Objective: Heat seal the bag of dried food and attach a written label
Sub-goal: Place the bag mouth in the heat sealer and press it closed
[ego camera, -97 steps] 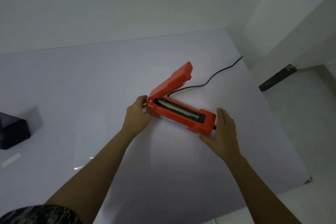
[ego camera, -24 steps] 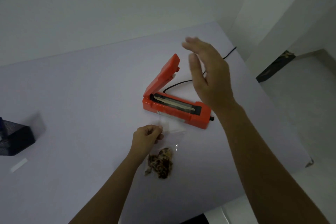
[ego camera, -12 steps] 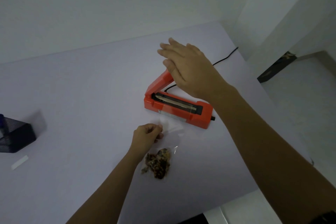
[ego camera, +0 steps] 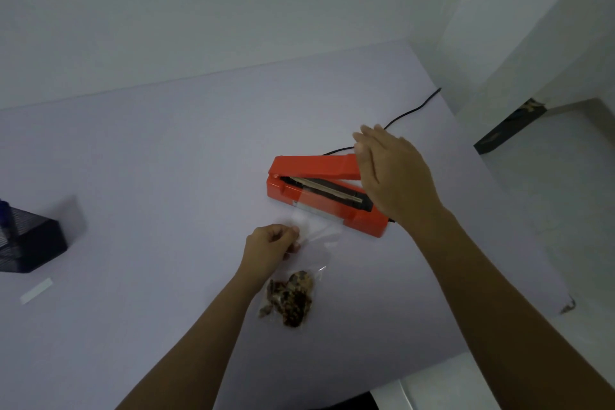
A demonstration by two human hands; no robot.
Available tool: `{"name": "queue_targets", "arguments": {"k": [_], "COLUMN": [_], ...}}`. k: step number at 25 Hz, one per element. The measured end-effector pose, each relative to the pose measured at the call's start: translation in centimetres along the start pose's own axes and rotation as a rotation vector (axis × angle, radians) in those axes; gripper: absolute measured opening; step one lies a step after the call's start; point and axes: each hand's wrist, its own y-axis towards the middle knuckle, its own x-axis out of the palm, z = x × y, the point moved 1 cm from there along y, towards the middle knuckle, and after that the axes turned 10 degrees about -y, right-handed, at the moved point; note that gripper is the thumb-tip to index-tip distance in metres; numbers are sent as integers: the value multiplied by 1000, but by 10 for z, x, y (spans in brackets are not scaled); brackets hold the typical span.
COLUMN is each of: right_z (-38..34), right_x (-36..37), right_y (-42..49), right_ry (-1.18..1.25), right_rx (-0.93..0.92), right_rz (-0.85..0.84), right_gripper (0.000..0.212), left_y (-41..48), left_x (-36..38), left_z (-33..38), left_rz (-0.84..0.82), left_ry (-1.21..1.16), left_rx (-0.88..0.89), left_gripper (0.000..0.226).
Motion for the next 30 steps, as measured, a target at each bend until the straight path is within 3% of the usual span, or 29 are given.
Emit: {"name": "queue_targets", "arguments": {"k": [15, 25, 30], "right_z": [37, 38, 39], "right_x": [60, 86, 91], "right_y": [-36, -42, -40], "right_ry": [-96, 102, 185], "right_rx": [178, 250, 272], "right_rz": [-189, -103, -128], "right_gripper": [52, 68, 55], "left_y": [-1, -3, -5], "left_x": [-3, -5, -4], "left_z": [-1, 1, 2], "left_rz": [-3, -12, -5], "left_ry": [4, -30, -41], "left_rx": [-3, -10, -16], "left_gripper": [30, 29, 29]}}
